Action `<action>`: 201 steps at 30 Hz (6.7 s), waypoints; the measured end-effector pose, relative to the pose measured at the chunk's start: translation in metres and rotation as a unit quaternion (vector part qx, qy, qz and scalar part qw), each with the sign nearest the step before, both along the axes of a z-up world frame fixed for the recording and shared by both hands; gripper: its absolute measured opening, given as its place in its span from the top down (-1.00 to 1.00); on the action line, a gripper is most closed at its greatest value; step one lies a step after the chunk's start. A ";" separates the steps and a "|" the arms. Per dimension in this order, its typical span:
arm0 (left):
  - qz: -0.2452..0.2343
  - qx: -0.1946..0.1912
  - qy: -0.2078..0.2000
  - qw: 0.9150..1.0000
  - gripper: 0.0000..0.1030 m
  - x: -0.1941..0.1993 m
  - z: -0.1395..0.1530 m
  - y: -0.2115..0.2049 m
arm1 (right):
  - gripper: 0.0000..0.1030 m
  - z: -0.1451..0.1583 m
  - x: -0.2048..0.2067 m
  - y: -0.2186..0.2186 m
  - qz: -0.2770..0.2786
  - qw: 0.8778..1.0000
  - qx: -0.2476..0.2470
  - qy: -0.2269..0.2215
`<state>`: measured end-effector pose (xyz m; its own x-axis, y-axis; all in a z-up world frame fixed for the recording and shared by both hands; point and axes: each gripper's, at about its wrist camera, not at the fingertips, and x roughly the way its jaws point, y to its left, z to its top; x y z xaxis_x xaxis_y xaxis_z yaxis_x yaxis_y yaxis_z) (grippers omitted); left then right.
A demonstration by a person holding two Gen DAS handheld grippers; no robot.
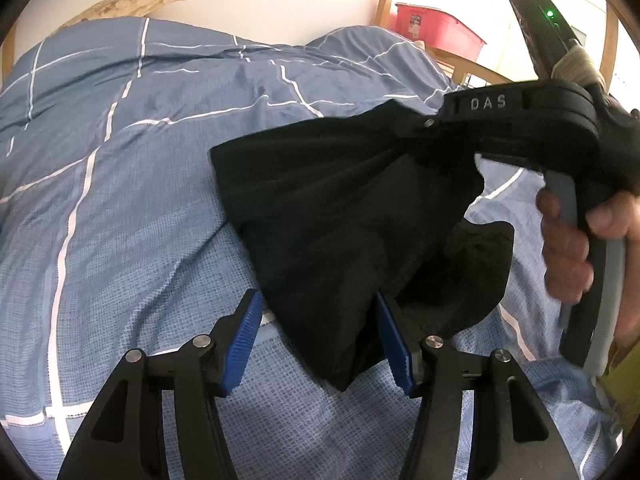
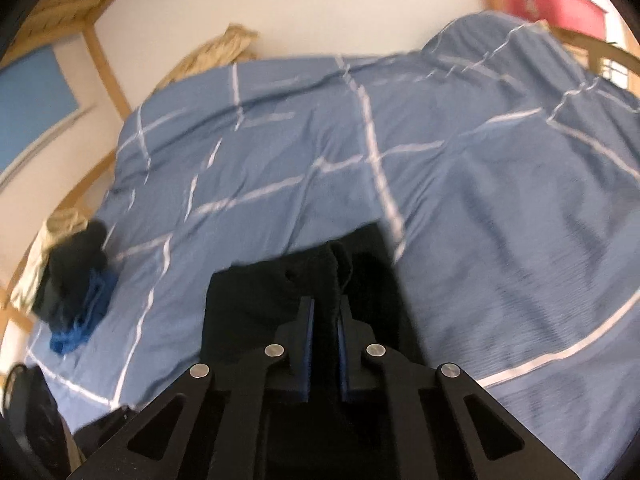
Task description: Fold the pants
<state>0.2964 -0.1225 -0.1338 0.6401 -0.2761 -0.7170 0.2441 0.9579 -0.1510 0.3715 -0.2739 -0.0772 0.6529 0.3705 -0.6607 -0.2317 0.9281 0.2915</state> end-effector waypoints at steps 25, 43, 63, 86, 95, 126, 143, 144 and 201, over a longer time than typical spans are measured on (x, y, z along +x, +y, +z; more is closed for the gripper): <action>-0.022 0.015 -0.059 0.998 -0.60 -0.036 0.051 0.004 | -0.17 -0.009 -0.036 -0.046 -0.139 0.987 -0.079 0.026; 0.022 -0.024 -0.072 0.997 -0.76 -0.029 0.110 0.042 | -0.52 0.026 -0.142 -0.037 -0.201 0.980 -0.002 -0.013; -0.003 0.036 -0.053 0.998 -0.76 0.002 0.096 0.070 | -0.75 0.007 -0.178 -0.026 -0.284 0.951 0.107 -0.065; -0.011 0.055 -0.046 0.997 -0.77 0.065 0.051 0.058 | -0.75 -0.054 -0.114 -0.030 -0.284 0.933 0.220 -0.012; -0.026 0.043 -0.020 0.999 -0.76 0.104 0.035 0.052 | -0.75 -0.057 -0.106 -0.031 -0.307 0.928 0.210 -0.001; -0.038 -0.030 0.082 0.995 0.64 0.150 -0.005 0.032 | 0.04 -0.064 -0.083 -0.034 -0.305 0.932 0.194 0.008; -0.051 0.028 -0.036 0.998 0.80 0.110 0.085 0.025 | 0.55 -0.029 -0.097 -0.026 -0.276 0.946 0.171 -0.014; -0.054 0.033 -0.046 0.997 0.80 0.103 0.095 0.029 | 0.55 -0.022 -0.101 -0.023 -0.270 0.948 0.169 -0.022; 0.289 0.280 -0.042 0.914 0.00 0.004 0.169 0.468 | -0.51 0.121 -0.117 0.427 0.042 0.991 -0.051 -0.115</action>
<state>0.3007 0.3454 0.0350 0.6220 0.5218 -0.5838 -0.3397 0.8516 0.3993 0.2540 0.1534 0.0439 0.7607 0.3681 -0.5346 -0.3581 0.9250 0.1274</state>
